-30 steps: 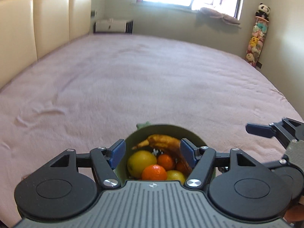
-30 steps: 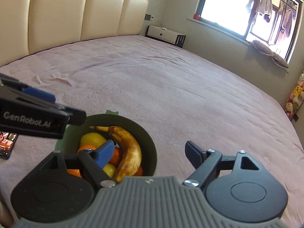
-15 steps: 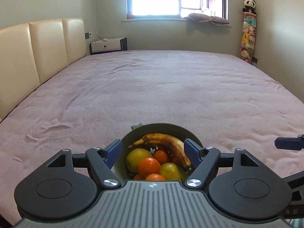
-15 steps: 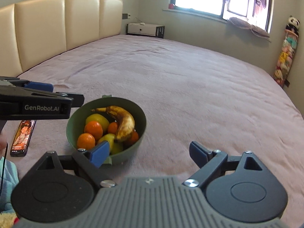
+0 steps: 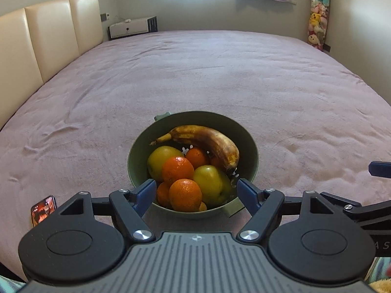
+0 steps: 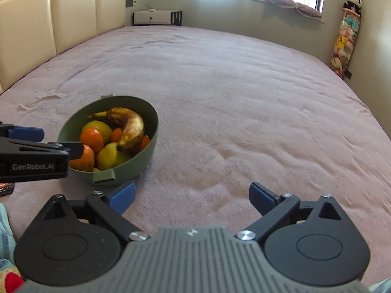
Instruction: Organize fruits
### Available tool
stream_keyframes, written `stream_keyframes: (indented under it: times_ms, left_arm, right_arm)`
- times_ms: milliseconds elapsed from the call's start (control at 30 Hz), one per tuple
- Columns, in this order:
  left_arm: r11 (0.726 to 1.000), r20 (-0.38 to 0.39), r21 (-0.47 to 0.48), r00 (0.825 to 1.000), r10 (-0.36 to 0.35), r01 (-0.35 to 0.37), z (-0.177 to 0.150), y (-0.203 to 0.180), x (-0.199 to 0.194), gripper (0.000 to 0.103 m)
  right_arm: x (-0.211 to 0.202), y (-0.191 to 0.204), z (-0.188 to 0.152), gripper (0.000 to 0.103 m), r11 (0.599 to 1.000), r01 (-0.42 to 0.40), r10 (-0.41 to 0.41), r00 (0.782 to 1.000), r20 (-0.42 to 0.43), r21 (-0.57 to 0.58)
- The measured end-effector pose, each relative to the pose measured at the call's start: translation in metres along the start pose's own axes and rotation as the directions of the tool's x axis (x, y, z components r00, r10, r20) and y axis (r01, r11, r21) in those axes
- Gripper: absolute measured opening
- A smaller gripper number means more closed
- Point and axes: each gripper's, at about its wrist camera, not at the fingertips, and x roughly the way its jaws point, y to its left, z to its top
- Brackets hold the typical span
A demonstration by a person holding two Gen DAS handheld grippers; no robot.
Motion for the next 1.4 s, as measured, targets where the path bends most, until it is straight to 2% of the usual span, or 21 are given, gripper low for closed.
stream_keyframes:
  times_ms: [233, 600, 1400]
  left_arm:
    - [1.0, -0.032, 0.006, 0.999, 0.008, -0.008, -0.001, -0.005, 0.009, 0.088]
    - [1.0, -0.052, 0.011, 0.999, 0.006, -0.006, 0.0, -0.011, 0.014, 0.088]
    - [1.0, -0.042, 0.017, 0.999, 0.007, -0.006, 0.0, -0.01, 0.009, 0.088]
  right_arm:
    - [0.015, 0.001, -0.001, 0.097, 1.0, -0.023, 0.023, 0.999, -0.032, 0.002]
    - [0.019, -0.001, 0.0, 0.099, 1.0, -0.012, 0.012, 0.999, -0.044, 0.004]
    - [0.016, -0.004, 0.002, 0.099, 1.0, 0.0, 0.001, 1.0, -0.029, 0.028]
